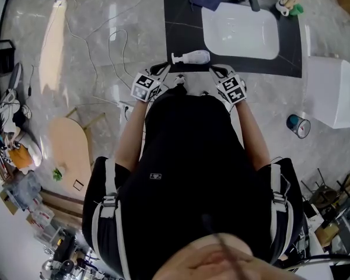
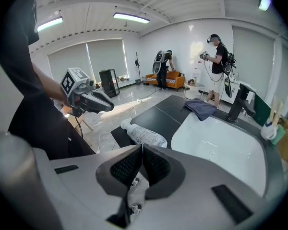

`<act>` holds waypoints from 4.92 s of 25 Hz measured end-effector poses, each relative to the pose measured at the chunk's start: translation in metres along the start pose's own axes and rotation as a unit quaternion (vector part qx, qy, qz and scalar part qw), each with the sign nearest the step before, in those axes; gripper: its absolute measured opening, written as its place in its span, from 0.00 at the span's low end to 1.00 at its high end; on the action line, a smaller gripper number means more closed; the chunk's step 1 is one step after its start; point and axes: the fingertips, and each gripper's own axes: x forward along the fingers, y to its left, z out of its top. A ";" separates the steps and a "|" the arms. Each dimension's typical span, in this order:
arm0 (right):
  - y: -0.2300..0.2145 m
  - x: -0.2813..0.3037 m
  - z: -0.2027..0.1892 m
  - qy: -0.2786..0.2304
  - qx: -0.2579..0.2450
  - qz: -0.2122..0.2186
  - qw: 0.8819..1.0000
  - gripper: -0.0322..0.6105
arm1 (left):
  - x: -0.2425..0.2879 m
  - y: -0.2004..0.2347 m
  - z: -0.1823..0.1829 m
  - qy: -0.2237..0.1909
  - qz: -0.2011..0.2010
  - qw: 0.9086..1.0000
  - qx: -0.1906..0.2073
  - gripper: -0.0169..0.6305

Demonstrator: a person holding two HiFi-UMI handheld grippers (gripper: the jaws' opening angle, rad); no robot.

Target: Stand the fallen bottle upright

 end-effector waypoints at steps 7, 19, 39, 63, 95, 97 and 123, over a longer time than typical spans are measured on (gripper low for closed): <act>-0.002 0.002 -0.007 0.007 0.022 -0.023 0.999 0.15 | 0.014 0.004 -0.006 0.014 -0.046 0.998 0.027 0.07; 0.000 0.000 -0.018 0.025 0.038 -0.058 0.997 0.15 | 0.040 0.010 -0.013 0.044 -0.111 0.989 0.085 0.33; -0.009 -0.031 -0.040 0.035 0.104 -0.094 0.989 0.15 | 0.070 0.004 -0.032 0.114 -0.195 0.952 0.209 0.44; -0.004 -0.014 -0.036 0.043 0.091 -0.082 0.991 0.15 | 0.073 0.012 -0.036 0.128 -0.196 0.955 0.183 0.39; -0.009 -0.016 -0.019 0.008 0.095 -0.091 0.991 0.15 | 0.038 -0.007 0.023 0.070 -0.205 0.961 0.169 0.37; -0.010 -0.017 -0.017 0.002 0.097 -0.093 0.991 0.15 | 0.036 -0.009 0.028 0.067 -0.205 0.961 0.171 0.37; -0.035 -0.039 -0.022 -0.007 0.073 -0.072 0.995 0.15 | 0.034 -0.038 0.068 0.045 -0.182 0.968 0.166 0.36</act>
